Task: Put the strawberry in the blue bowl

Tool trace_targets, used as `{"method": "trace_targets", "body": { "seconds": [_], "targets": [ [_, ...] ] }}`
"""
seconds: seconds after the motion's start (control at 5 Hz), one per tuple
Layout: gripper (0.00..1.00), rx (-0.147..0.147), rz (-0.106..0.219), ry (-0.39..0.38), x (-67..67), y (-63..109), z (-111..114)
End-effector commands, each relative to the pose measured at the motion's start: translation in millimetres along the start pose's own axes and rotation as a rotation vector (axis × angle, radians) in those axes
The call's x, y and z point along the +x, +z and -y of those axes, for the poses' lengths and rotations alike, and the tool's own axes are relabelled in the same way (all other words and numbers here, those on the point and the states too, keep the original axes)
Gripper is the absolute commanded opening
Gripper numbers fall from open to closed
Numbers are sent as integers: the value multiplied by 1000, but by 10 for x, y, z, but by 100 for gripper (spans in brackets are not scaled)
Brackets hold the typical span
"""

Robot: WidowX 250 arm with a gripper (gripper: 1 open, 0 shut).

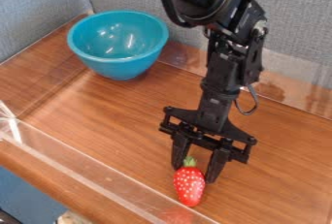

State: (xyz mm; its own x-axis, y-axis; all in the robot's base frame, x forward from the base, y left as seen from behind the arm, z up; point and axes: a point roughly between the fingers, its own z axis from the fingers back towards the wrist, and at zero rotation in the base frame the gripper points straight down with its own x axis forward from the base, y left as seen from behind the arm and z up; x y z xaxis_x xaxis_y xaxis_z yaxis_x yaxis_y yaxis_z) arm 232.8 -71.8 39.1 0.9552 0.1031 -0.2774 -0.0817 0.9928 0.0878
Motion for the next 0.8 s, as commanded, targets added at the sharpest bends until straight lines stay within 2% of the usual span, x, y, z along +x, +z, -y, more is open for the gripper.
{"method": "trace_targets", "body": {
  "seconds": [0.0, 0.4, 0.6],
  "targets": [
    [0, -25, 83, -8, -22, 287, -38],
    [0, -66, 159, 14, 0, 690, -184],
    [0, -103, 213, 58, 147, 1030, -363]
  ]
}}
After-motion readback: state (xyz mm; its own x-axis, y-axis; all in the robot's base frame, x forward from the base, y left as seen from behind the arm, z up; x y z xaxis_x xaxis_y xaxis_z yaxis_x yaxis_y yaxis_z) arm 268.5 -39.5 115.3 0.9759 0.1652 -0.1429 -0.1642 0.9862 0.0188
